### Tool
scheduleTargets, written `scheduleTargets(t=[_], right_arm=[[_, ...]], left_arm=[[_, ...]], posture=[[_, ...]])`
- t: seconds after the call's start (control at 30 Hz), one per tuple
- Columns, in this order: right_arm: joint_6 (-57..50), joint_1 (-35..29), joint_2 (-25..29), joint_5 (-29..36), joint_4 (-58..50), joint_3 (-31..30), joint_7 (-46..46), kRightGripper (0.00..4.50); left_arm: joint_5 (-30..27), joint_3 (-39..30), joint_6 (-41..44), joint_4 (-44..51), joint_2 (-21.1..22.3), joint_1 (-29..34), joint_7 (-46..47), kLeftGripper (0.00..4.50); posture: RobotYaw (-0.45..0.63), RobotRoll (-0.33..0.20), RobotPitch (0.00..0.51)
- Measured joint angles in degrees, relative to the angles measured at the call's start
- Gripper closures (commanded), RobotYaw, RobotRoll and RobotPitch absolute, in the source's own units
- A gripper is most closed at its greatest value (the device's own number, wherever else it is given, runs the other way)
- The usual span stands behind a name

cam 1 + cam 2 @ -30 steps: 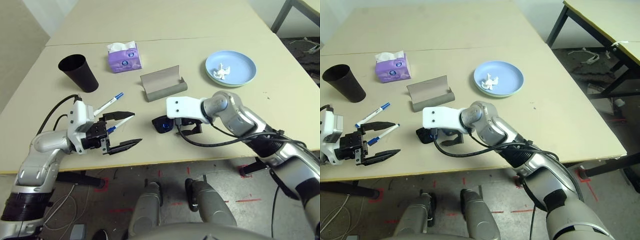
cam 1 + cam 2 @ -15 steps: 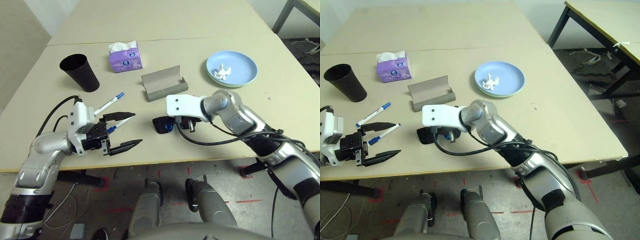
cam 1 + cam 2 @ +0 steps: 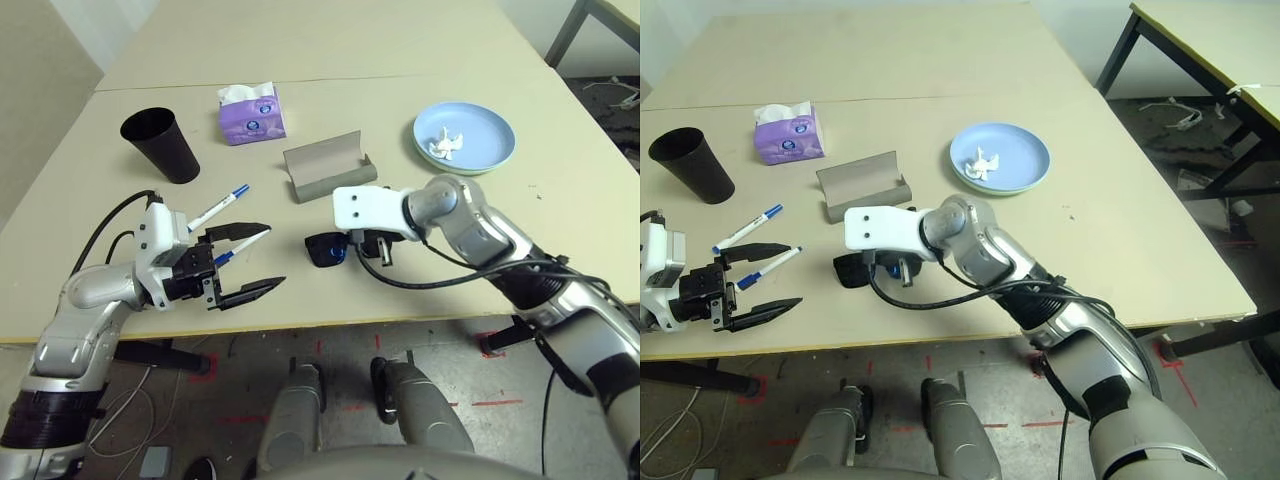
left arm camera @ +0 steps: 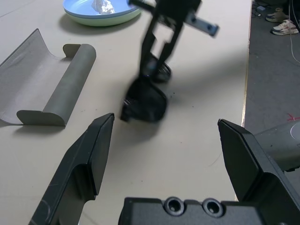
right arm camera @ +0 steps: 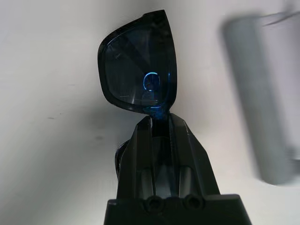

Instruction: Organize and tidy the items on the table.

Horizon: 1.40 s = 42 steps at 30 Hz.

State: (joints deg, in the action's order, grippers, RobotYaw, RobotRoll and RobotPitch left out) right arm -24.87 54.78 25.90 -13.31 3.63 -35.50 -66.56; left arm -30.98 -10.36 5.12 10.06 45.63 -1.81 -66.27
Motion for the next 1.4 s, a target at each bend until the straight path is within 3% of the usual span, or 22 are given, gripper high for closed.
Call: scheduleTargets(t=[0.33,0.47,0.67,1.0,1.4], right_arm=[[7.7,6.8,-4.5,-0.9,9.6,3.0,4.2,4.27],[15.1,8.5,-7.7,-2.9,18.4,3.0,8.7,4.27],[27.1,13.5,-10.7,-7.6,32.6,2.9,16.4,4.27],[44.0,19.0,-16.3,-13.6,53.0,2.9,29.0,4.27],[50.9,20.2,-17.3,-20.6,62.5,2.1,36.7,4.28]], left_arm=[[-2.0,-1.4,2.5,-1.4,-1.5,-1.8,2.5,0.0],[-2.8,-4.7,4.6,-3.1,-1.6,-3.3,5.8,0.0],[1.4,-4.9,4.7,-5.4,-1.5,-3.0,9.6,0.0],[1.3,-5.1,5.4,-4.1,-1.9,-1.6,10.9,0.0],[-0.9,-6.8,6.5,-0.6,-2.2,1.3,11.0,0.0]], posture=[[-0.05,0.0,0.207],[-0.04,0.0,0.21],[-0.03,0.0,0.211],[0.0,0.0,0.214],[0.01,0.0,0.212]])
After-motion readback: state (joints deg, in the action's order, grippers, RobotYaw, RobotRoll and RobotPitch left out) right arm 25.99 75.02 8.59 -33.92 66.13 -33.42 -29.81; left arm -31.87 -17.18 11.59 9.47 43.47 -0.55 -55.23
